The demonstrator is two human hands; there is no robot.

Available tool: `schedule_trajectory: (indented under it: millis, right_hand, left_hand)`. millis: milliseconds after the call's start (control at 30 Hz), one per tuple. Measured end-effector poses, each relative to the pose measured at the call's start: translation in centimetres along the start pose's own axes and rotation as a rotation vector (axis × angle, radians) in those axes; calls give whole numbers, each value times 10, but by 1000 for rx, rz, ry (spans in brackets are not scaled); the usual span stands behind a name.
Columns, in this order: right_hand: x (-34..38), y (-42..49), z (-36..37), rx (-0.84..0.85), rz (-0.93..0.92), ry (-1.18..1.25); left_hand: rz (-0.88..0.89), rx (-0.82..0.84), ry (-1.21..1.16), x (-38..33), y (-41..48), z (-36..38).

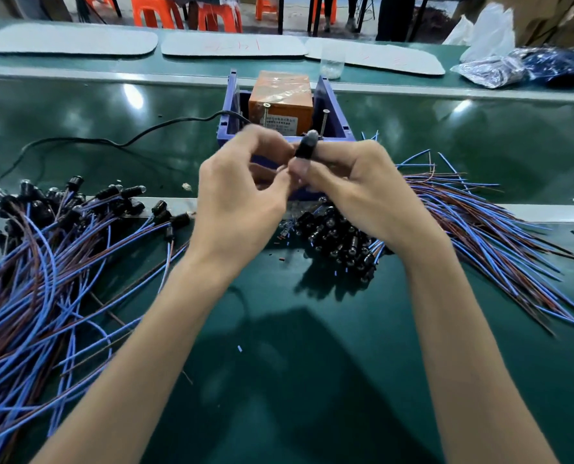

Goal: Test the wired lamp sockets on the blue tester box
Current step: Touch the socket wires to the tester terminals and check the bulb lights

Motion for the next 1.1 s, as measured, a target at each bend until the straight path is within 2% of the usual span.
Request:
schedule_trajectory:
  millis: [67, 100, 200, 233, 300, 400, 533, 700, 800, 867, 967, 1100]
  right_hand:
    - [1, 3, 0, -126, -10, 54]
    - [3, 3, -1, -179, -5, 79]
    - [5, 3, -7, -278, -2, 222]
    - [7, 3, -8, -288, -1, 275]
    - [12, 3, -10, -307, 4, 353]
    - [18, 1, -17, -358, 12, 479]
    - [21, -1, -25, -369, 28, 622]
    - [19, -2, -30, -432, 64, 622]
    - [16, -3, -36, -472, 101, 608]
    - [15, -3, -41, -505, 130, 616]
    - [12, -4, -47, -526, 173, 640]
    - [11, -4, -47, -519, 190, 578]
  left_hand:
    - [-70, -92, -123, -3, -2, 2]
    - [-144, -65, -212, -4, -2, 2]
    - [-558, 242, -608, -6, 0, 7]
    - [-700, 283, -739, -5, 0, 8]
    - [-885, 218, -989, 0, 2, 7]
    - [-989, 26, -1221, 5, 7, 2]
    - [-1011, -158, -1290, 7, 9, -2]
    - [-981, -419, -1232, 11, 9, 0]
    - [-921, -560, -1296, 14, 12, -4]
    - [-860, -580, -1367, 13, 14, -6]
    - [-762, -402, -1308, 10, 13, -5]
    - [-624, 93, -892, -1, 9, 4]
Point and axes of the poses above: each hand's wrist, its own y-axis towards the middle knuckle, its own z-axis out of the palm, x = y × z, the point moved 1 cm from there along y, towards the middle knuckle, and after that the axes turned 2 degrees about y, right-handed, at the moved point
